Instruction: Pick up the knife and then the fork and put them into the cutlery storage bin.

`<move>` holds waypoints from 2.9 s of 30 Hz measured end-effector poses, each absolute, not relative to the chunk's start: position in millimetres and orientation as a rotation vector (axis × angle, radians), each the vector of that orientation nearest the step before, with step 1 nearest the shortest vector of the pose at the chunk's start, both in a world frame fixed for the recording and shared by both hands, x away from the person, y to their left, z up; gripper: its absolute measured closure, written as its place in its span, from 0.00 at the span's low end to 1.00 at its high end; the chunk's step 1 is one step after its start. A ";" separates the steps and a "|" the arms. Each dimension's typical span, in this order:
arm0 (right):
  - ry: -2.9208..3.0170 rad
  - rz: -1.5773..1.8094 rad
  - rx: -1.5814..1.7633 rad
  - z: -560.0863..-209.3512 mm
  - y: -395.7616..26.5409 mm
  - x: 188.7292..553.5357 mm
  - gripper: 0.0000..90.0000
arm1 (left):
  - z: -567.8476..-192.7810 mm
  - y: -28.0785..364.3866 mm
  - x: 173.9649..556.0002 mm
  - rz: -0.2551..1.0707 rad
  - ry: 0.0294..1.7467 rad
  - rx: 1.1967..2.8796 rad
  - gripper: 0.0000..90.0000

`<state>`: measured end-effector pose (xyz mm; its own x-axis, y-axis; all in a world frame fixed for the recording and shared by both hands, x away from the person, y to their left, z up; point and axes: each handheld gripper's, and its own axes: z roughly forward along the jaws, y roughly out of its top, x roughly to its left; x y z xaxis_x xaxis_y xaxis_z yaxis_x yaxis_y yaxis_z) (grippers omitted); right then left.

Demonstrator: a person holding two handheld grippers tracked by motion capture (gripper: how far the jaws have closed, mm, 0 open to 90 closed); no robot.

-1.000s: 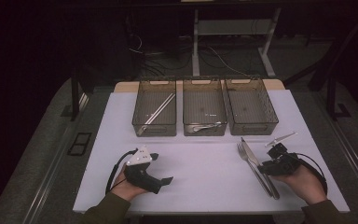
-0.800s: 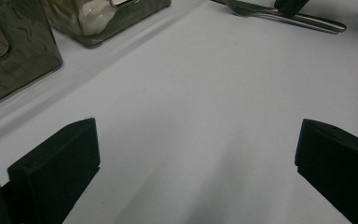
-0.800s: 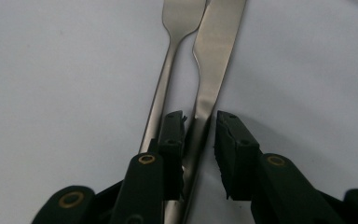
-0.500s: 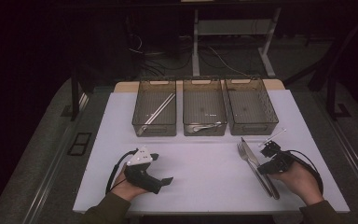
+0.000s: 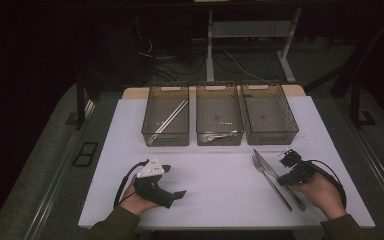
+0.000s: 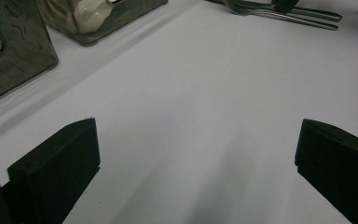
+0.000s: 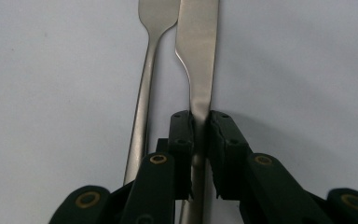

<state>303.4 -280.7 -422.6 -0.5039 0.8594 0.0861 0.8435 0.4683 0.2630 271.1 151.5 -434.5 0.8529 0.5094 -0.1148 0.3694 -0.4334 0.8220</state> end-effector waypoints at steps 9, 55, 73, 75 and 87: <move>2.660 0.464 1.500 -422.8 -285.5 302.6 0.88 | -434.6 151.3 271.2 0.185 0.634 2.072 0.00; 2.310 1.234 1.399 -390.4 -353.9 291.0 0.89 | -433.3 151.5 270.6 0.186 0.628 2.058 0.00; 2.214 1.276 1.335 -371.0 -351.1 302.6 0.89 | -433.8 153.1 272.0 0.183 0.636 2.041 0.00; 2.213 1.274 1.324 -368.8 -349.5 305.7 0.89 | -433.7 153.0 271.9 0.183 0.635 2.040 0.00; 2.177 1.277 1.280 -355.4 -343.0 322.3 0.89 | -434.2 152.6 272.0 0.179 0.642 2.030 0.00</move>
